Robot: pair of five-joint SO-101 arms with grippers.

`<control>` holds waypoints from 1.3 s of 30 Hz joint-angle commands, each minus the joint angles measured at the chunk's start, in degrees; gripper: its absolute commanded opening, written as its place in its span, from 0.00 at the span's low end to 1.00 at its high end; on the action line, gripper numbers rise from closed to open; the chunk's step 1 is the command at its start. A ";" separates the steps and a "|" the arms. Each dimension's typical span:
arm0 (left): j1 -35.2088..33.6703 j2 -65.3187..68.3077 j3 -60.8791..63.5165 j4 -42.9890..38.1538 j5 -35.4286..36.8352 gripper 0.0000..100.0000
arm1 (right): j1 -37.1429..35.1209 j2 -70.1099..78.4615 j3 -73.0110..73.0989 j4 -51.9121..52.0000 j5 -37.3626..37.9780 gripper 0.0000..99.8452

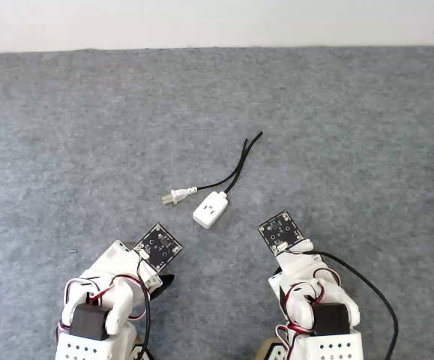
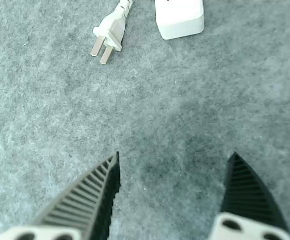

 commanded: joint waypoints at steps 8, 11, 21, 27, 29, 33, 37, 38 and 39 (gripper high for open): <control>-0.09 -0.97 -0.57 -1.58 -0.18 0.32 | 0.48 -0.66 0.97 0.48 0.53 0.16; -0.09 -0.97 -0.57 -1.58 -0.18 0.32 | 0.48 -0.66 0.97 0.48 0.53 0.16; -0.09 -0.97 -0.57 -1.58 -0.18 0.32 | 0.48 -0.66 0.97 0.48 0.53 0.16; -0.09 -0.97 -0.57 -1.58 -0.18 0.32 | 0.48 -0.66 0.97 0.48 0.53 0.16; -0.09 -0.97 -0.57 -1.58 -0.18 0.32 | 0.48 -0.66 0.97 0.48 0.53 0.16; -0.09 -0.97 -0.57 -1.58 -0.18 0.32 | 0.48 -0.66 0.97 0.48 0.53 0.16; -0.09 -0.97 -0.57 -1.58 -0.18 0.32 | 0.48 -0.66 0.97 0.48 0.53 0.16; -0.09 -0.97 -0.57 -1.58 -0.18 0.32 | 0.48 -0.66 0.97 0.48 0.53 0.16; -0.09 -0.97 -0.57 -1.58 -0.18 0.32 | 0.48 -0.66 0.97 0.48 0.53 0.16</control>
